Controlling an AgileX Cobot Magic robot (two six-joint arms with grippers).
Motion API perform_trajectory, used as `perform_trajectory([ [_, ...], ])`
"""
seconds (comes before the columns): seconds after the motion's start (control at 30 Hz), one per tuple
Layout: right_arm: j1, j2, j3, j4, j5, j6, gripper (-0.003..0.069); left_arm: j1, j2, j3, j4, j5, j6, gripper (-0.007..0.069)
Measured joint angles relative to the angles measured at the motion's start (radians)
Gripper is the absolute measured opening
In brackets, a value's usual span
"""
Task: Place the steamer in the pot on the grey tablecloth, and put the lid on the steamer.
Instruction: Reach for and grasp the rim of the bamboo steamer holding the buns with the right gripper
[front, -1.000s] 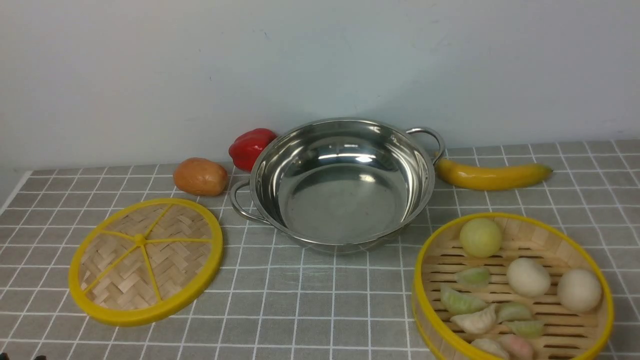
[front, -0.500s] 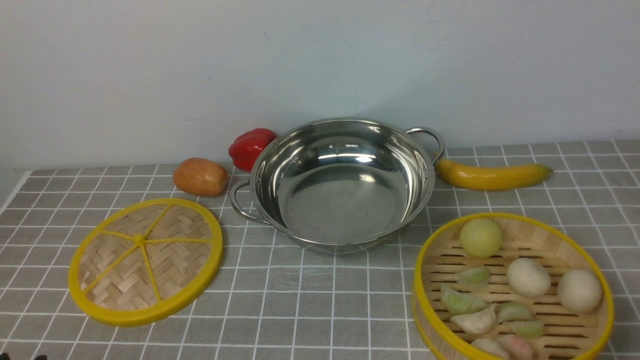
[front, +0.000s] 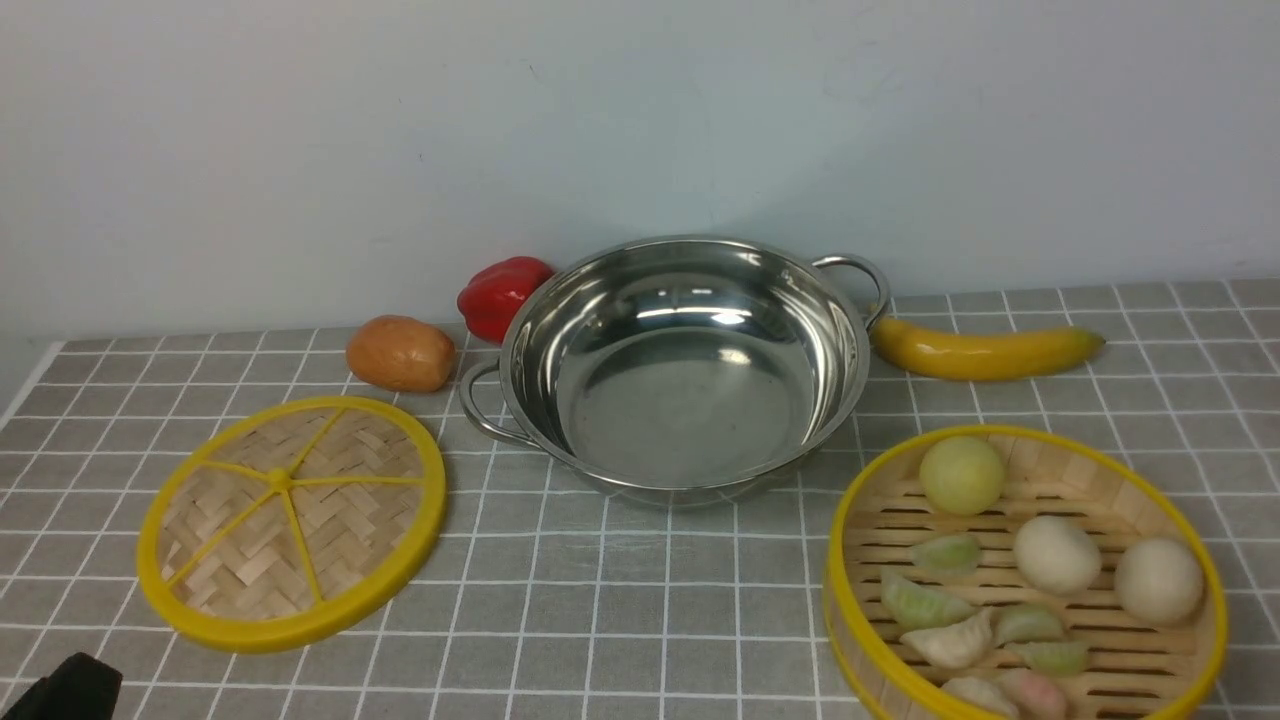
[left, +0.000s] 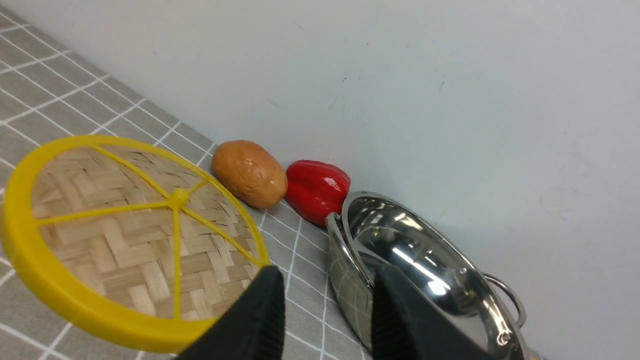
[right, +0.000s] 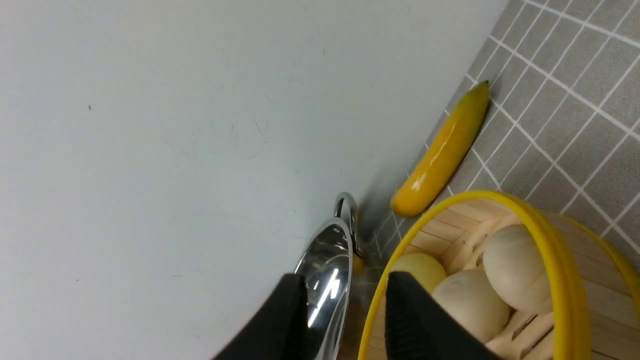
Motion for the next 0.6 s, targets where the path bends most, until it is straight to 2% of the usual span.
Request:
perform_trajectory([
  [0.27,0.000,0.000,0.000,0.023,-0.059,0.003,0.0242,0.000,0.000,0.000,-0.013,-0.055,-0.002,0.0243],
  [0.37,0.013,0.000,-0.027,0.013,-0.231,-0.077,0.0242,0.000,0.000,0.000,-0.046,-0.144,-0.011,0.0243],
  [0.43,0.025,0.000,-0.081,-0.029,-0.276,-0.152,0.0242,0.000,0.000,0.000,-0.055,-0.162,-0.017,0.0243],
  [0.5,0.036,-0.001,-0.134,-0.069,-0.276,-0.209,0.0242,0.000,0.000,0.000,-0.057,-0.169,-0.018,0.0243],
  [0.53,0.050,0.017,-0.224,-0.122,-0.214,-0.268,0.0242,0.000,0.000,0.000,-0.059,-0.176,-0.018,0.0243],
  [0.57,0.051,0.021,-0.224,-0.128,-0.214,-0.274,0.0242,0.000,0.000,0.000,-0.060,-0.176,-0.018,0.0243],
  [0.6,0.061,0.074,-0.301,-0.166,-0.092,-0.304,0.0242,0.000,0.000,0.000,-0.061,-0.184,-0.018,0.0243],
])
